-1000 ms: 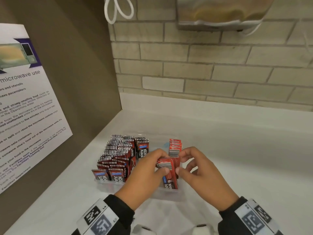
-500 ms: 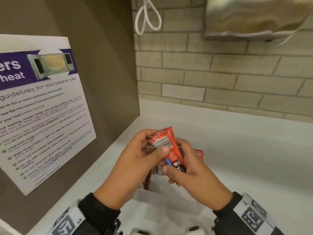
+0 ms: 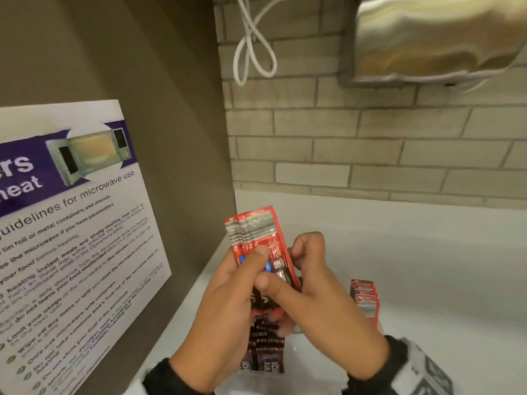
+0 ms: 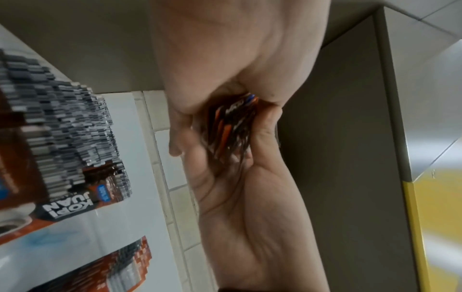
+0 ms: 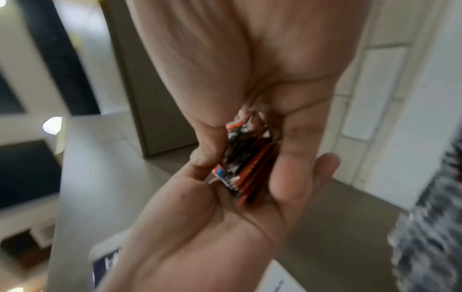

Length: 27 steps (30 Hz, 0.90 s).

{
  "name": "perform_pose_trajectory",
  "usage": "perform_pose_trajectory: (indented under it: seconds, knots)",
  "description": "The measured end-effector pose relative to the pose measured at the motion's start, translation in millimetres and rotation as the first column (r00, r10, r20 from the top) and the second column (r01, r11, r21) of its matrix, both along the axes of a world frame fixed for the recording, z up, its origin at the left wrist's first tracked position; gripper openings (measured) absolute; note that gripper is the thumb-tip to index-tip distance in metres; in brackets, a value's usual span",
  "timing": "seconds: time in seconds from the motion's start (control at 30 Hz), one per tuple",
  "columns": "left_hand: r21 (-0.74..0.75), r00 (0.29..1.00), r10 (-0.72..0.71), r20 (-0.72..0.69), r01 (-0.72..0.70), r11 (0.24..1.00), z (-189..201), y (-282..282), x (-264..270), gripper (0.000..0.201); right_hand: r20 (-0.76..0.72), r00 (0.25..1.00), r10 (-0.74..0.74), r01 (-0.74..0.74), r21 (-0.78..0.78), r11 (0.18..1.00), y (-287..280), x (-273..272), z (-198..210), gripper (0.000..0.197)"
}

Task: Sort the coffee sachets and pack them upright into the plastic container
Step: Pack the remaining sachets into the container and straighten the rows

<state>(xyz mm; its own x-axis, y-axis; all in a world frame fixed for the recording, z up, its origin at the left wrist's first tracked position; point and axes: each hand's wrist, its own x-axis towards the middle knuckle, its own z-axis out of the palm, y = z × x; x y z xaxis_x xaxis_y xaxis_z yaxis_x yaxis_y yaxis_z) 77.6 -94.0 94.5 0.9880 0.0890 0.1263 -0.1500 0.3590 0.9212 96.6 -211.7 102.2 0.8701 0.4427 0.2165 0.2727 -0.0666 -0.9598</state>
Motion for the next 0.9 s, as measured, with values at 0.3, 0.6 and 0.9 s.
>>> perform_pose_trajectory:
  seconds: [0.3,0.6,0.9]
  knots:
    - [0.084,0.998,-0.029,0.061,0.024,0.996,5,-11,10,0.035,0.029,0.966,-0.256,0.241,0.251,0.938,-16,25,-20,0.02]
    - [0.06,0.994,0.099,0.042,-0.102,0.993,-9,-26,4,0.028,0.029,0.978,-0.209,0.175,0.443,0.879,-32,28,-33,0.026]
    - [0.004,0.966,0.233,0.116,-0.235,0.972,-8,-27,6,0.019,0.532,0.842,-0.096,0.127,-0.022,0.992,-34,21,-29,0.043]
